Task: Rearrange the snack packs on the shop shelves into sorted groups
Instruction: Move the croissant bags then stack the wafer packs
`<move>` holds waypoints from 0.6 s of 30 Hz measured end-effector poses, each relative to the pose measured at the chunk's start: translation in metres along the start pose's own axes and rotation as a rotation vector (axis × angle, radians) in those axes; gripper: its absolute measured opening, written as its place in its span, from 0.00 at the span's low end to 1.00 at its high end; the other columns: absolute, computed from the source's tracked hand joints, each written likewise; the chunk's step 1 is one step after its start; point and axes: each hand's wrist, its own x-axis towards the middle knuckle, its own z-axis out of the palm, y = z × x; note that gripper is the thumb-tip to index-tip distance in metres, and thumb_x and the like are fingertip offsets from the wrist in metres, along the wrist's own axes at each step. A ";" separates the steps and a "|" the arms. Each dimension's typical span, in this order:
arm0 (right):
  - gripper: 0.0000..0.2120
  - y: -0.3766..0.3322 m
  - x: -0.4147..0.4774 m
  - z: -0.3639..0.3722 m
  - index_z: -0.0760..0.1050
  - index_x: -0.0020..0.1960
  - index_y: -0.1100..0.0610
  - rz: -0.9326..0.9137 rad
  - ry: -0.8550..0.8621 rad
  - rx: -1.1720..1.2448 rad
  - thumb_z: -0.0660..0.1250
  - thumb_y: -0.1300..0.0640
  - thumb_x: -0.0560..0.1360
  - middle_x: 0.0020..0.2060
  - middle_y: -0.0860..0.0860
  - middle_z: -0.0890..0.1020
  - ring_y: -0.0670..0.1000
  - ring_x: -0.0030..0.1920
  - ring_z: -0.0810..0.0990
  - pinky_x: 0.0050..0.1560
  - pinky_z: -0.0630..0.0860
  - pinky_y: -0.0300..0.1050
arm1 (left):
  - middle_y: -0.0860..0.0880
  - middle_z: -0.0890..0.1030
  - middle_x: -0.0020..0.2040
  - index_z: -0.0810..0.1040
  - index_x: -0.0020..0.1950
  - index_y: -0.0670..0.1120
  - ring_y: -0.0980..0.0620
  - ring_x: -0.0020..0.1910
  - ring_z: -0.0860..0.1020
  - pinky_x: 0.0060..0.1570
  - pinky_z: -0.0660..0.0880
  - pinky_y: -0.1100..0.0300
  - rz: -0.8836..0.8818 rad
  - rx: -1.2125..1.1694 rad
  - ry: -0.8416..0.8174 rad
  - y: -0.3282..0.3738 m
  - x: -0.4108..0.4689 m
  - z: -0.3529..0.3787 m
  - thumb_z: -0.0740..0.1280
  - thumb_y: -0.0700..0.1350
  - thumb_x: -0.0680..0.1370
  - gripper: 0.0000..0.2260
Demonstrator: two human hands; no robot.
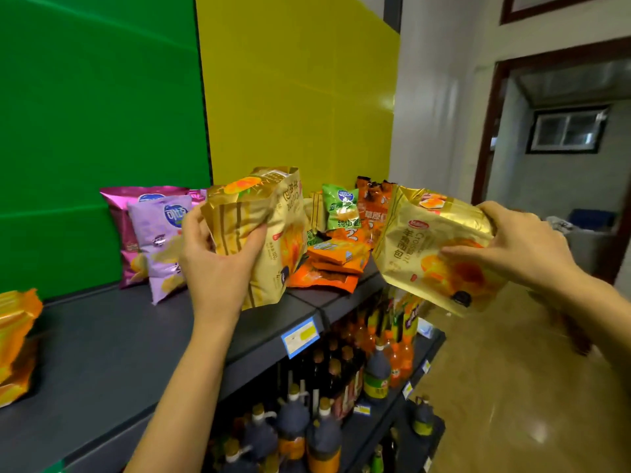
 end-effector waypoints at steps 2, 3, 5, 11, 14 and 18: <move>0.35 0.018 0.025 0.005 0.71 0.58 0.55 -0.006 0.033 -0.015 0.65 0.32 0.61 0.46 0.54 0.80 0.52 0.41 0.73 0.39 0.71 0.46 | 0.55 0.78 0.46 0.72 0.59 0.40 0.68 0.42 0.77 0.44 0.73 0.73 0.005 -0.006 0.008 -0.011 0.010 0.026 0.75 0.40 0.67 0.23; 0.35 0.027 0.035 0.008 0.71 0.58 0.55 -0.010 0.054 -0.012 0.65 0.32 0.61 0.45 0.53 0.80 0.52 0.41 0.74 0.40 0.73 0.47 | 0.53 0.78 0.47 0.72 0.59 0.39 0.66 0.42 0.77 0.45 0.74 0.71 0.013 -0.005 0.012 -0.016 0.014 0.037 0.75 0.40 0.67 0.23; 0.37 0.041 0.054 0.017 0.70 0.59 0.54 -0.014 0.075 0.017 0.63 0.31 0.59 0.44 0.52 0.78 0.54 0.43 0.77 0.42 0.76 0.51 | 0.52 0.78 0.47 0.71 0.58 0.39 0.66 0.42 0.77 0.44 0.74 0.71 0.030 0.012 0.026 -0.024 0.019 0.055 0.75 0.41 0.67 0.23; 0.32 0.058 0.105 0.048 0.69 0.50 0.51 -0.112 0.051 0.082 0.62 0.28 0.58 0.41 0.53 0.79 0.56 0.41 0.76 0.39 0.72 0.48 | 0.60 0.76 0.45 0.70 0.48 0.57 0.72 0.41 0.76 0.44 0.72 0.75 0.039 0.093 0.046 -0.036 0.024 0.076 0.75 0.40 0.67 0.19; 0.31 0.055 0.140 0.067 0.71 0.53 0.54 -0.193 0.063 0.138 0.66 0.31 0.61 0.46 0.56 0.81 0.61 0.48 0.78 0.39 0.68 0.48 | 0.60 0.77 0.45 0.70 0.46 0.59 0.71 0.41 0.76 0.44 0.73 0.75 0.043 0.166 0.087 -0.042 0.023 0.080 0.74 0.40 0.68 0.19; 0.36 0.037 0.183 0.090 0.71 0.55 0.53 -0.343 0.057 0.277 0.62 0.29 0.56 0.48 0.58 0.82 0.62 0.51 0.78 0.42 0.71 0.51 | 0.59 0.77 0.46 0.71 0.48 0.55 0.72 0.39 0.77 0.42 0.73 0.76 0.042 0.261 0.192 -0.046 0.018 0.076 0.73 0.37 0.68 0.18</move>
